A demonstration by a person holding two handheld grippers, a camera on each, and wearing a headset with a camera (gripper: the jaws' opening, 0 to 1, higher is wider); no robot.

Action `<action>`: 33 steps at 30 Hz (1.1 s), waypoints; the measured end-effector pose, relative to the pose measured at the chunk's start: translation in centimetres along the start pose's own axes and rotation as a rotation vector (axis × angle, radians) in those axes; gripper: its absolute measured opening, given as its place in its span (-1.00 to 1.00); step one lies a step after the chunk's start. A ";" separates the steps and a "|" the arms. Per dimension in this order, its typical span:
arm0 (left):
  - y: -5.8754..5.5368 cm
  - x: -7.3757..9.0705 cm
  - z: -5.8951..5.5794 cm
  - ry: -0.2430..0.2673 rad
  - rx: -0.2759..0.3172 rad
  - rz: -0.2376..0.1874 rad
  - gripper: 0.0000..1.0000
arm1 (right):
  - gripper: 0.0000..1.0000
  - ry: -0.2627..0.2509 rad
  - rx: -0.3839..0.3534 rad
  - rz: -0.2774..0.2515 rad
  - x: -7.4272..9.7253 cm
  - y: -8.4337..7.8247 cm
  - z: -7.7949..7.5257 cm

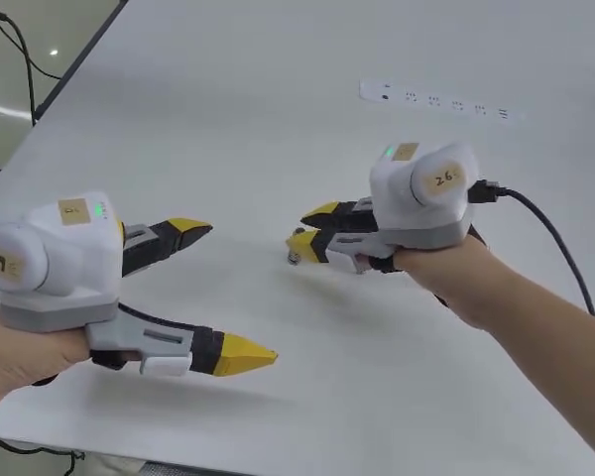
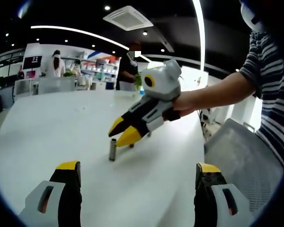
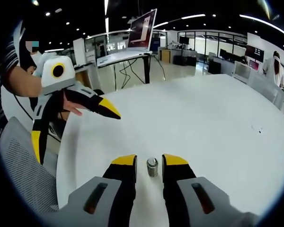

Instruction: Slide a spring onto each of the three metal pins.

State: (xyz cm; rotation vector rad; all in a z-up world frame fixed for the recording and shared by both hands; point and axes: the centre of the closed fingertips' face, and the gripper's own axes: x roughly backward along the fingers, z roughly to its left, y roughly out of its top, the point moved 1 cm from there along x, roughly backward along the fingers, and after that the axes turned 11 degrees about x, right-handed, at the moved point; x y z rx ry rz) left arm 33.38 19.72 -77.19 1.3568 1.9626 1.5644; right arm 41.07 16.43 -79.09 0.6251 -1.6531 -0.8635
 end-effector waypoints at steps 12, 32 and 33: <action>0.6 -0.3 -0.3 -0.006 -0.006 -0.008 0.96 | -0.49 -0.007 0.016 -0.036 1.9 1.0 0.8; 1.2 -0.9 -1.1 -0.021 -0.011 -0.009 0.96 | -0.24 -0.043 -0.004 -0.104 6.6 -0.5 1.4; 1.3 -0.9 -1.1 -0.022 -0.012 -0.008 0.96 | -0.23 -0.044 -0.011 -0.110 6.8 -0.5 1.4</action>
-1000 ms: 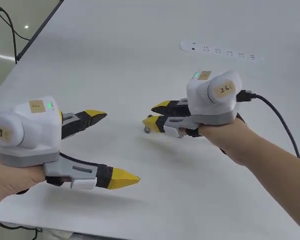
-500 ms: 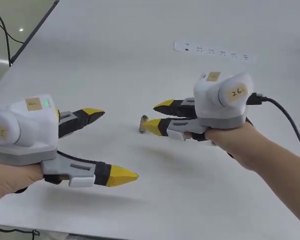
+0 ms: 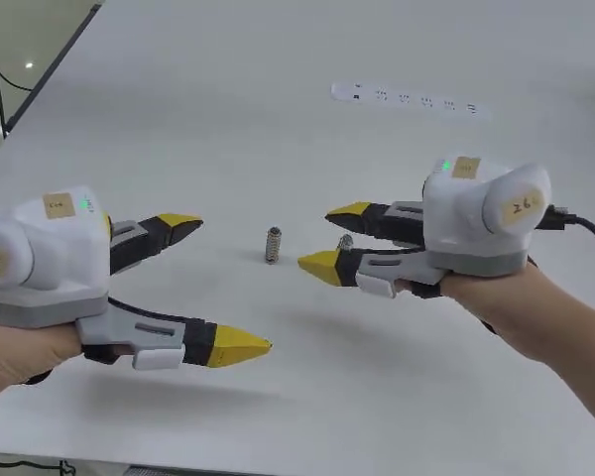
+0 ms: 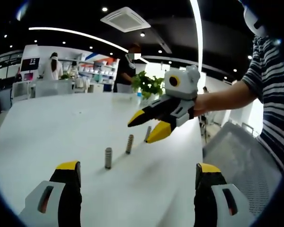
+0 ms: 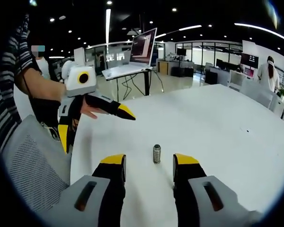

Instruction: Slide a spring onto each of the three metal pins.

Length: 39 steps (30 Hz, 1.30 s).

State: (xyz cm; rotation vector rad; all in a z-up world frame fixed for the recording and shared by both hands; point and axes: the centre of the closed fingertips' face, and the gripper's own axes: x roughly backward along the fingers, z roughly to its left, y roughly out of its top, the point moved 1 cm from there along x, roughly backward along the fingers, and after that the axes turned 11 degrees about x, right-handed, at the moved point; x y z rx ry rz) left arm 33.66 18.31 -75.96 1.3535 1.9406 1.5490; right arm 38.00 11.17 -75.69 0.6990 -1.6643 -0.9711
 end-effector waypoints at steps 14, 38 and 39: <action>0.3 -0.2 -0.3 -0.001 -0.005 -0.003 0.96 | -0.06 -0.054 -0.050 -0.040 3.9 -1.6 -0.1; 1.0 -0.5 -1.1 0.002 -0.009 -0.010 0.96 | 0.27 -0.153 -0.151 -0.054 9.6 -5.6 -0.1; 1.0 -0.4 -1.1 0.002 -0.008 -0.010 0.96 | 0.30 -0.155 -0.154 -0.053 9.7 -5.7 -0.1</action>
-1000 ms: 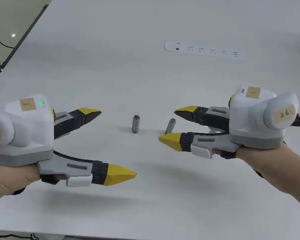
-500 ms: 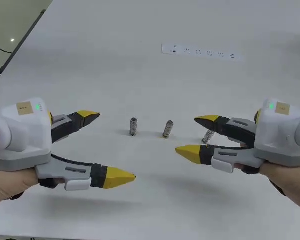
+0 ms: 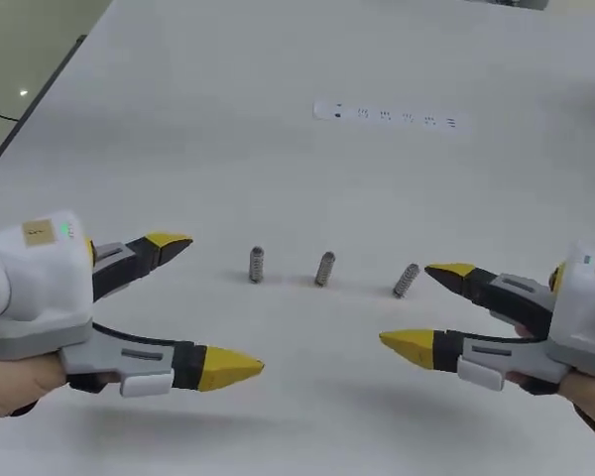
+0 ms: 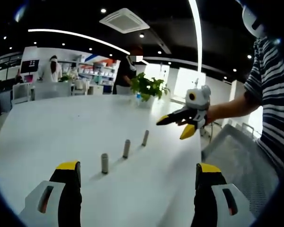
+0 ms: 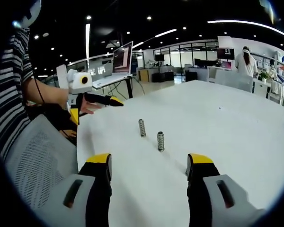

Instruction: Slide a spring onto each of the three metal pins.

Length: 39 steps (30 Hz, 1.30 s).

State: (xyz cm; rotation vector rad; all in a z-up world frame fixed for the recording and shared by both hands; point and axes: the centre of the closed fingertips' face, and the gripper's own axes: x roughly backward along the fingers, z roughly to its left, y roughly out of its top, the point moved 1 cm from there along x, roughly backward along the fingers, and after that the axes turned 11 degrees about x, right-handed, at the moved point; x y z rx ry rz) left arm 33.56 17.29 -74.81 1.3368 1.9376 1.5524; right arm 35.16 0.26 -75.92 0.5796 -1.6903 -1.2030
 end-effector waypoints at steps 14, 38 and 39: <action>0.0 0.3 -0.2 0.018 0.011 -0.010 0.96 | 0.54 -0.014 -0.014 0.029 1.5 -1.7 -0.9; -0.8 0.8 0.2 0.043 0.019 0.004 0.97 | 0.98 -0.054 -0.065 0.046 3.3 -3.7 -1.7; -0.9 0.8 0.2 0.042 0.018 0.006 0.97 | 0.98 -0.051 -0.063 0.044 3.2 -3.7 -1.6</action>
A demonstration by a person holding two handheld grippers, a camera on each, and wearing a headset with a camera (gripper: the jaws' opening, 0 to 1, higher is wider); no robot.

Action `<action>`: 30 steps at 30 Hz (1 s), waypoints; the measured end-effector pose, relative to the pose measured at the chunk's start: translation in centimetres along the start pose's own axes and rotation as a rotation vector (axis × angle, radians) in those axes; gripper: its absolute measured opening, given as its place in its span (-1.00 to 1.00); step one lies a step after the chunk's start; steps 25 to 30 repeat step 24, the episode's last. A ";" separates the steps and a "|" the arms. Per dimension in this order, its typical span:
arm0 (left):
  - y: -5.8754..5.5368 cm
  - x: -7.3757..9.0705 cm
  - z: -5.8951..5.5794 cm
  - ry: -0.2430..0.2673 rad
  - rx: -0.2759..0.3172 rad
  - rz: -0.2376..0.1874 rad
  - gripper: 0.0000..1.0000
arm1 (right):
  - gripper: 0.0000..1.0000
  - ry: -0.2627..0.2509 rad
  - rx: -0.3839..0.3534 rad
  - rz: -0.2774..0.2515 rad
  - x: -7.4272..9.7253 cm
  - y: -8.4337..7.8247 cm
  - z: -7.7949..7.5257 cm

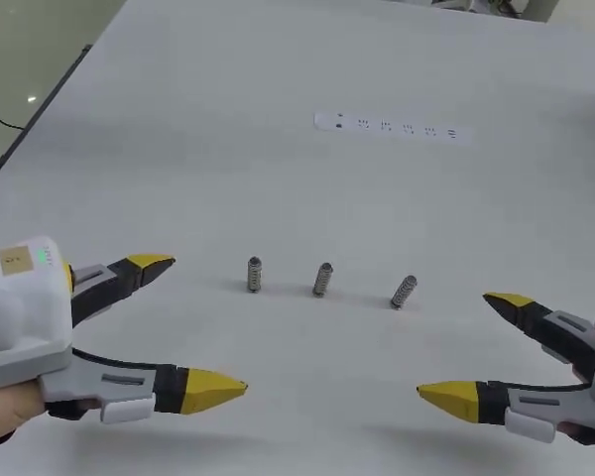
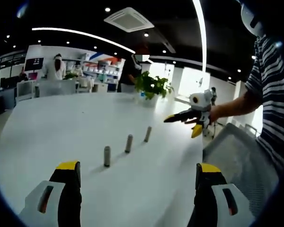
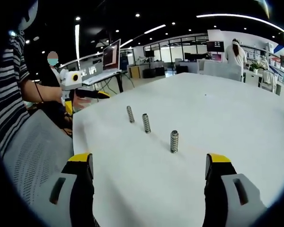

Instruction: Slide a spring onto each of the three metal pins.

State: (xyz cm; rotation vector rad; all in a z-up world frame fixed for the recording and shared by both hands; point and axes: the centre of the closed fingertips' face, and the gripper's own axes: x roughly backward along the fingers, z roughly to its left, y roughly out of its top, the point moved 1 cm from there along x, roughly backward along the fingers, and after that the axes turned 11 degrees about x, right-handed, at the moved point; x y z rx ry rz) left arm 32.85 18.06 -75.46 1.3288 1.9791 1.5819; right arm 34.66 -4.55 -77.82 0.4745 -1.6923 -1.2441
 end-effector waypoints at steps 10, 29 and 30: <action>0.0 0.2 0.3 0.007 0.006 -0.003 0.97 | 0.99 0.007 0.017 0.000 -0.3 0.3 0.2; -0.2 0.6 0.3 0.014 0.009 -0.004 0.97 | 0.99 0.003 0.017 0.000 -0.1 0.6 0.3; -0.2 0.6 0.3 0.014 0.009 -0.004 0.97 | 0.99 0.003 0.017 0.000 -0.1 0.6 0.3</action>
